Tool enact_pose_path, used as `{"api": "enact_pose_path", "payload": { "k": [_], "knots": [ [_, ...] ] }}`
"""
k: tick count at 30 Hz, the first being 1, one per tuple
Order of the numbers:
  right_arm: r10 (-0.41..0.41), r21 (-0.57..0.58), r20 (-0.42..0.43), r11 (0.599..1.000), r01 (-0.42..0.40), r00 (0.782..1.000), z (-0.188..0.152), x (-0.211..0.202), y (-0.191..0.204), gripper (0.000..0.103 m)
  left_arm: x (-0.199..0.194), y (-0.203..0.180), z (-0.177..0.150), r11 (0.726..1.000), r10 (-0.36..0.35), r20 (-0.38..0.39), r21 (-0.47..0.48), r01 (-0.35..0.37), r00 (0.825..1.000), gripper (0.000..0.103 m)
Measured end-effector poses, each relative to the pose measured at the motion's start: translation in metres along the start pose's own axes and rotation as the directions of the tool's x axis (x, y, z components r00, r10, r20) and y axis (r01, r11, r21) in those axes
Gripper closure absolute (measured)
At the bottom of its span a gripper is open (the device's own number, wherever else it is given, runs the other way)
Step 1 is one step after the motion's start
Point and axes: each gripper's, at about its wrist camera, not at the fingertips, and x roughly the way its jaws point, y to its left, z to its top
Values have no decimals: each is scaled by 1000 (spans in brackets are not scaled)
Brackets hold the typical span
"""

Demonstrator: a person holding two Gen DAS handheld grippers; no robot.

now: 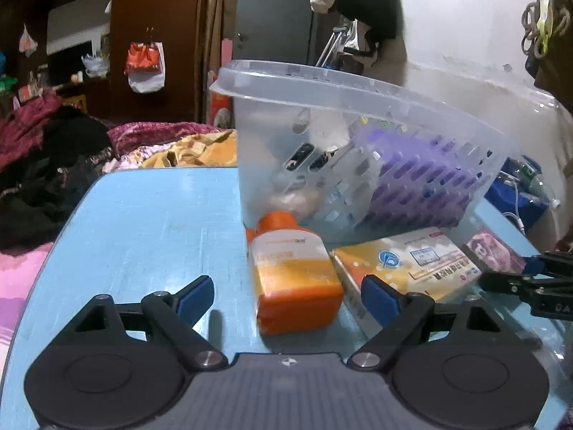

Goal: Organize objects
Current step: 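Grasp the orange bottle with the left tool while the right tool grasps the purple packet, then lift the bottle and packet over the basket and open both tools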

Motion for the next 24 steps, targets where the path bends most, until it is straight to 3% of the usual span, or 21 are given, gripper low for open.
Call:
{"api": "enact_pose_path", "payload": {
  "k": [2,5,7,16,24],
  "knots": [
    [0,1,-10,1000,0,1000,1,2,0,49,0,0,0,1000,-9,-4,-20,9,1000,17],
    [-6,-9,-3,1000,6,1000,-2,-1,2,53,-5,2,-2,999,-30,-12,-34,30,999,41],
    [0,-10,-1,1000,0,1000,-2,-1,2,54,-5,2,-1,999,-26,-20,-32,26,999,47],
    [24,12,72,1000,-24,997,-4,-11,0,57,-9,-3,-12,1000,-4,49,13,3,999,47],
    [45,32,158,998,-51,986,-10,-29,-6,57,-34,2,-24,999,-53,158,15,51,986,48]
  ]
}}
